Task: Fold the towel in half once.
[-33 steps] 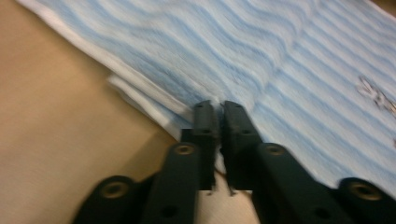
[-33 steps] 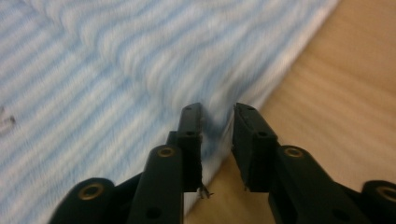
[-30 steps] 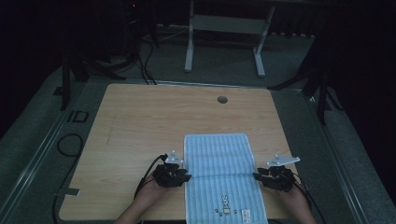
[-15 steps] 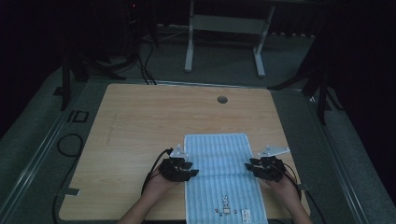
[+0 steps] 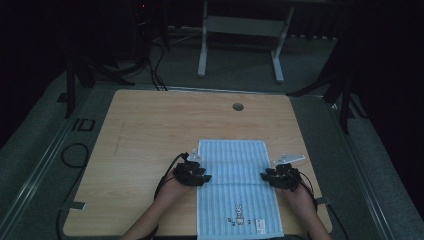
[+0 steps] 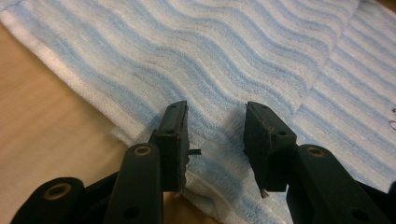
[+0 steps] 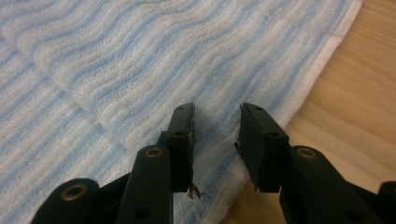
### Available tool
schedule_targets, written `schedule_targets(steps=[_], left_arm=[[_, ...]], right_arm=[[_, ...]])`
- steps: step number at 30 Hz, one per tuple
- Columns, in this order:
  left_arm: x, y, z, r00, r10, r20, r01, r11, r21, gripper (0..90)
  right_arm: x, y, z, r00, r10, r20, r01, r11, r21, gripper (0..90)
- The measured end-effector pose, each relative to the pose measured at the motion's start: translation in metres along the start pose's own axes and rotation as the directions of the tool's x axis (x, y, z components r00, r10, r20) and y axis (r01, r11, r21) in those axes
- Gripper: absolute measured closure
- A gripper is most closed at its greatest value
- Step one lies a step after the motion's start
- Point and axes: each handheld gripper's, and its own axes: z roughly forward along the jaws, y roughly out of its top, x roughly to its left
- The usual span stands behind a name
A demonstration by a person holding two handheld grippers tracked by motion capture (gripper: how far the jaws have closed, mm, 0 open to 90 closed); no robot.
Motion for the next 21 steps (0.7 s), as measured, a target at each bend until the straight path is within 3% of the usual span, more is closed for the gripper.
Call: schedule_targets(steps=[11, 21], left_arm=[[0.025, 0.013, 0.004, 0.9993, -0.024, -0.029, 0.025, 0.9996, 0.01, 59.6], [0.033, 0.015, 0.004, 0.9984, -0.039, -0.04, 0.039, 0.9992, 0.0, 59.6]], right_arm=[[-0.01, 0.023, 0.017, 0.9999, 0.011, 0.009, -0.011, 1.0, 0.015, 63.7], [-0.013, 0.031, 0.024, 0.9998, 0.022, 0.002, -0.022, 1.0, 0.015, 60.9]])
